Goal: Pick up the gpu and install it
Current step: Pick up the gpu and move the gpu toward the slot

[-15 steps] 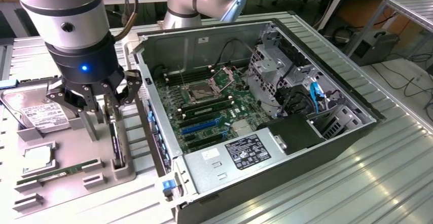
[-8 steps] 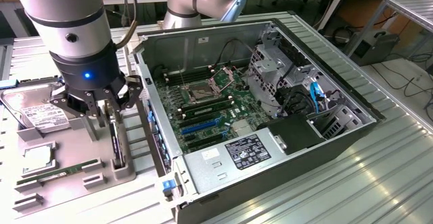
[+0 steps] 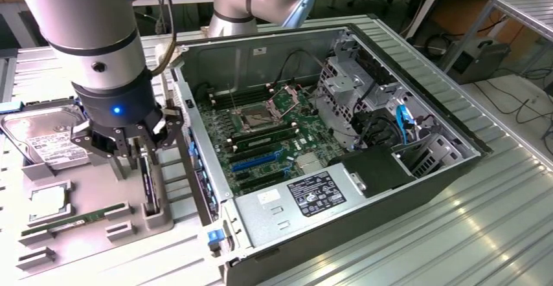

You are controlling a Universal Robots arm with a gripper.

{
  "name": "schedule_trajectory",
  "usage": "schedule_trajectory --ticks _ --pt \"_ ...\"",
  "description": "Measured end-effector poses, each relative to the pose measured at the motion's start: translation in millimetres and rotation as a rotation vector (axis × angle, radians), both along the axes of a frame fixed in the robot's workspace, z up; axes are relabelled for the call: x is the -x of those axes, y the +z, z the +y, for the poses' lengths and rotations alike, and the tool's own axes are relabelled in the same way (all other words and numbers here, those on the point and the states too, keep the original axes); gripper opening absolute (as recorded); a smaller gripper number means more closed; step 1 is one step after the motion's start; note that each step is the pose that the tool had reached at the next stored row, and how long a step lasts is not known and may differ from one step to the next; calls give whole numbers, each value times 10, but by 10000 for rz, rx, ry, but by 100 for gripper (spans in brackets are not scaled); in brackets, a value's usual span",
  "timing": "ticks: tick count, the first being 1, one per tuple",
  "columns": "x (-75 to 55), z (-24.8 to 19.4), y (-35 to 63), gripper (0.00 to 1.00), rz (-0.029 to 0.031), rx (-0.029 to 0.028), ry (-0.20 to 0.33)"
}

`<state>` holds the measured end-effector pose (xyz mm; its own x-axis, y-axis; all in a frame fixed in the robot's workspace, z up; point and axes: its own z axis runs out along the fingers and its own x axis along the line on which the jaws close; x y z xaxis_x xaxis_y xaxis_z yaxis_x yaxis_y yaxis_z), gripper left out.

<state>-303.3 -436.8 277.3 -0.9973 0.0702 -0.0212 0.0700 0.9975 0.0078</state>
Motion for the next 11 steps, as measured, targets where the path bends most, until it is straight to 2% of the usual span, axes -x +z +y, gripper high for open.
schedule_trajectory --ticks 3,5,8,11 --pt "0 0 -69 36 0 -5 0" --pt "0 1 -116 36 10 -28 0" --pt "0 7 -141 36 61 -68 -1" --pt "-1 20 -158 36 109 -153 1"
